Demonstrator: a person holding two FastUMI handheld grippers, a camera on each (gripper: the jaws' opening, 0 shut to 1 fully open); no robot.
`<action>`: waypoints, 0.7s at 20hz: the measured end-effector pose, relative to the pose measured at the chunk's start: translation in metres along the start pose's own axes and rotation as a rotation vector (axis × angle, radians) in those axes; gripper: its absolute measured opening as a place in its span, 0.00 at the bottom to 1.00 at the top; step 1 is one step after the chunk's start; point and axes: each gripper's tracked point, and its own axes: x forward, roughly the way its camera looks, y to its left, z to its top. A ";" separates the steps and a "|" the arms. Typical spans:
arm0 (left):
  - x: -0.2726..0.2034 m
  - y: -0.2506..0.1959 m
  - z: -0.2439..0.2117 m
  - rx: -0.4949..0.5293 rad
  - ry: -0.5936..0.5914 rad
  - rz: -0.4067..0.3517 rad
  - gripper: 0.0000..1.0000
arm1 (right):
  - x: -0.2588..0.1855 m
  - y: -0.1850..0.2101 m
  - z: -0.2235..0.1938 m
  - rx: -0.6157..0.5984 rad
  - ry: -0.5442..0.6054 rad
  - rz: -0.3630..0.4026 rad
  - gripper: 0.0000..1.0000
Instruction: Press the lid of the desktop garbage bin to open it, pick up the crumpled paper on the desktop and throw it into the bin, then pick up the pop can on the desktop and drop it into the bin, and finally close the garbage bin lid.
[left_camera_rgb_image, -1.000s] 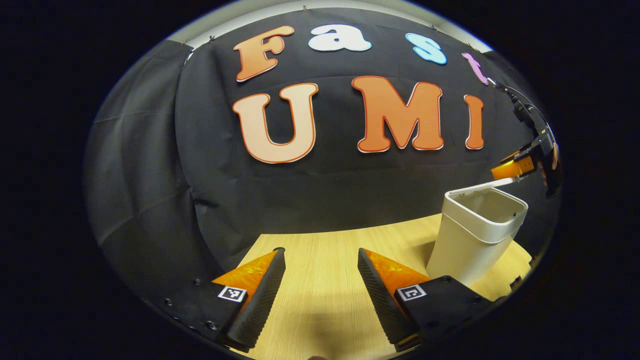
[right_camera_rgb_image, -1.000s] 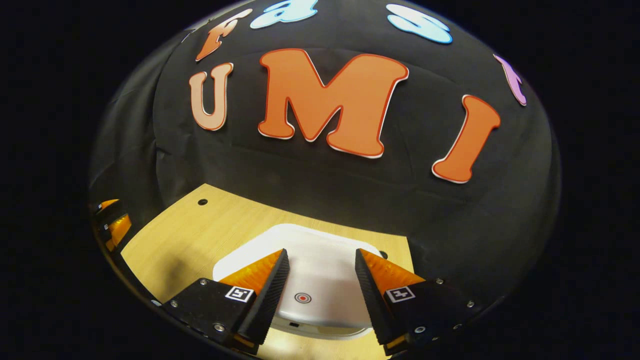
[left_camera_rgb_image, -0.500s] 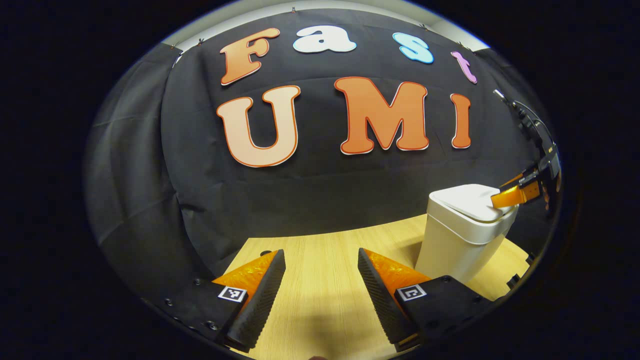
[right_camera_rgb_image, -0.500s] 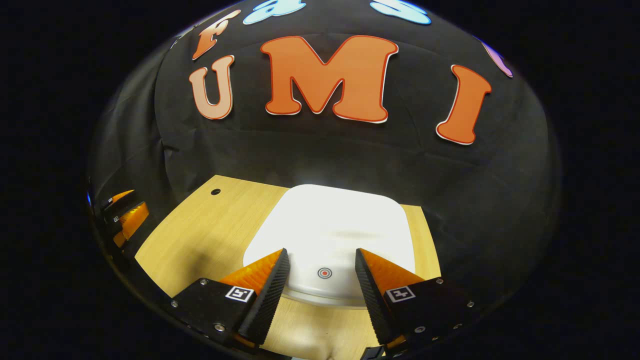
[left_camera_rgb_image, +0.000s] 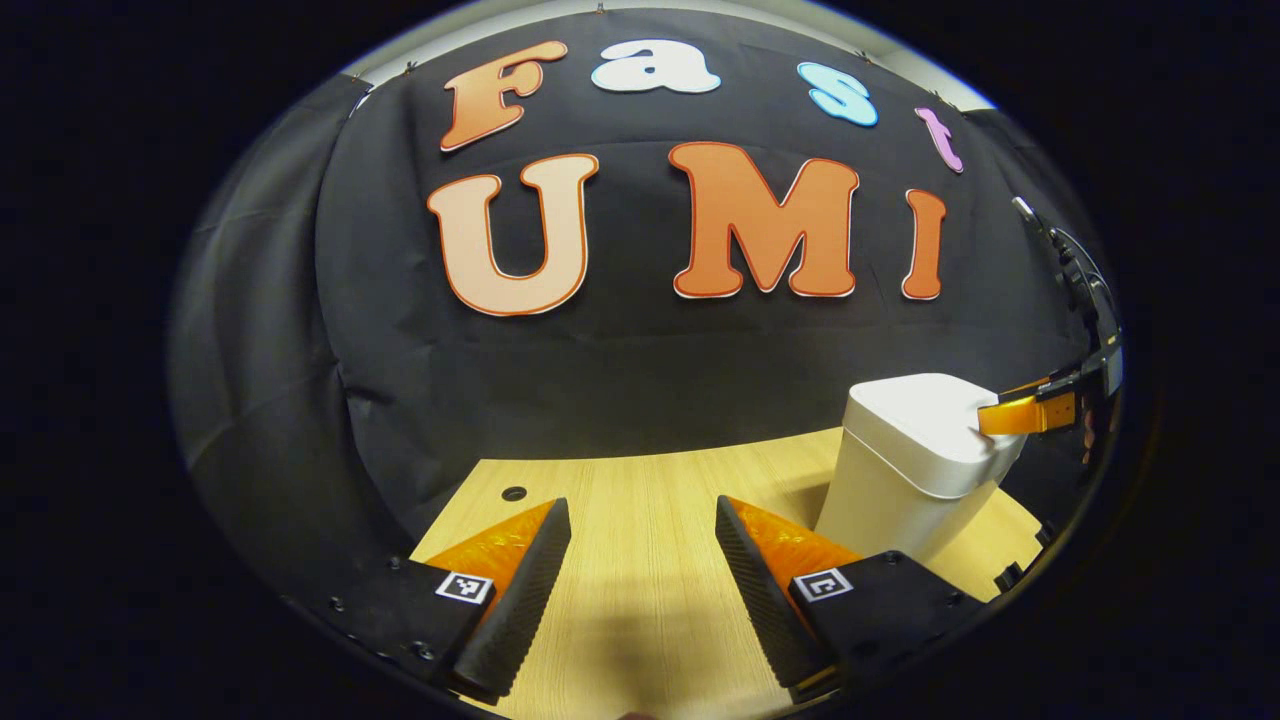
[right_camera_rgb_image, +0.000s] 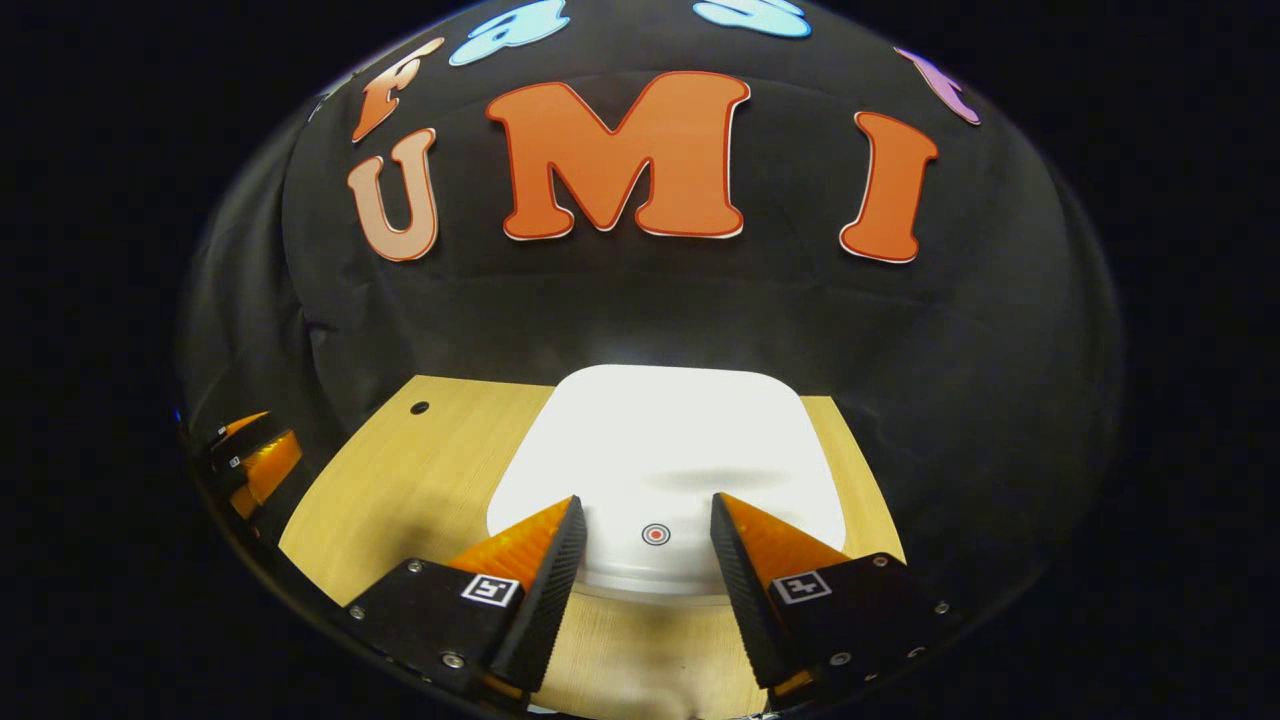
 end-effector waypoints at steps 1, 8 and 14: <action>0.001 -0.002 0.004 0.004 -0.007 -0.006 0.96 | 0.000 0.001 0.001 0.008 -0.012 -0.006 0.76; 0.005 -0.018 0.012 0.026 -0.021 -0.047 0.91 | -0.002 0.004 -0.006 0.046 -0.039 -0.039 0.70; 0.006 -0.017 0.024 0.024 -0.045 -0.069 0.94 | -0.006 0.008 -0.001 -0.028 -0.142 -0.017 0.70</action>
